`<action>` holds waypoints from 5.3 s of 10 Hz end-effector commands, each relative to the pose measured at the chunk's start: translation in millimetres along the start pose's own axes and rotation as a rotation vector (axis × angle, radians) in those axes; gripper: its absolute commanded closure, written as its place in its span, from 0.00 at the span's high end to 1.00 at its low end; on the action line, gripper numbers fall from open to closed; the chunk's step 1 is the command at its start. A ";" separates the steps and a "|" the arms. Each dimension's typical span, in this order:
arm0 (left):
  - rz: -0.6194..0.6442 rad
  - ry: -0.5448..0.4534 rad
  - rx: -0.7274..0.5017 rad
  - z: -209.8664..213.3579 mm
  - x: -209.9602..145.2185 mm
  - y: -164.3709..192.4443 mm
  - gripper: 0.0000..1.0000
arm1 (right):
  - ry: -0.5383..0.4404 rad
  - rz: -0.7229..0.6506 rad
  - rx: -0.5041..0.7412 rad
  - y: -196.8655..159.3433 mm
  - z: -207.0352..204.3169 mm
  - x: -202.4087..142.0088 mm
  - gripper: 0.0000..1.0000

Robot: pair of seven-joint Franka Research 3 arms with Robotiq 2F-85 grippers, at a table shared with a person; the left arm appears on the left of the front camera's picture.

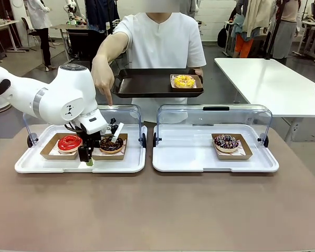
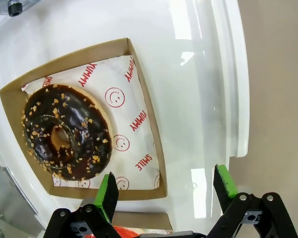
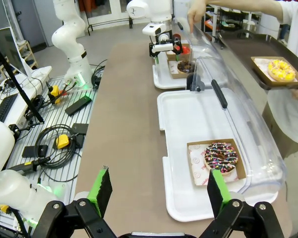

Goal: Provide the desired donut to the person.
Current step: Pick up and lift the Paper togo box containing the Donut pointed at by the person, then place the picked Paper togo box onto the Handle tray extended by the person.

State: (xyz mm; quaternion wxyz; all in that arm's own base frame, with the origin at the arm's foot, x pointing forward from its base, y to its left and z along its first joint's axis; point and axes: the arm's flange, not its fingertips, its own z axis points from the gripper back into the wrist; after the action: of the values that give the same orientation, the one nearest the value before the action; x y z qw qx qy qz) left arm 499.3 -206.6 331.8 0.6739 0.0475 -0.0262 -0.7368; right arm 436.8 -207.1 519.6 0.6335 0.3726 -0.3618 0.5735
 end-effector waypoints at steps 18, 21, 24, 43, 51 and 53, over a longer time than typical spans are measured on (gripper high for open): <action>-0.021 -0.020 -0.050 25.5 -1.0 -6.4 0.00 | -0.002 0.000 0.001 -0.3 -0.3 -0.6 1.00; -0.028 -0.097 -0.040 106.5 -8.4 -43.1 0.00 | -0.002 0.000 0.001 -0.3 -0.3 -0.6 1.00; -0.083 -0.068 -0.084 171.4 -12.2 -85.5 0.00 | -0.002 0.000 0.001 -0.3 -0.3 -0.6 1.00; -0.097 -0.064 -0.018 247.1 -8.4 -108.8 0.00 | -0.002 0.000 0.001 -0.3 -0.3 -0.6 1.00; -0.083 -0.025 0.046 271.6 -2.6 -109.8 0.01 | -0.002 0.000 0.001 -0.3 -0.3 -0.6 1.00; -0.097 -0.002 0.109 310.8 2.9 -99.8 0.01 | -0.002 0.000 0.001 -0.3 -0.3 -0.6 1.00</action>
State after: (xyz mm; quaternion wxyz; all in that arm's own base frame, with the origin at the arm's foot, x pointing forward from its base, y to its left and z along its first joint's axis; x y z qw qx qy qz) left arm 363.5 -200.8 611.1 0.6329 0.0625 -0.0645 -0.7690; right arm 437.0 -207.1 519.0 0.6337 0.3731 -0.3615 0.5732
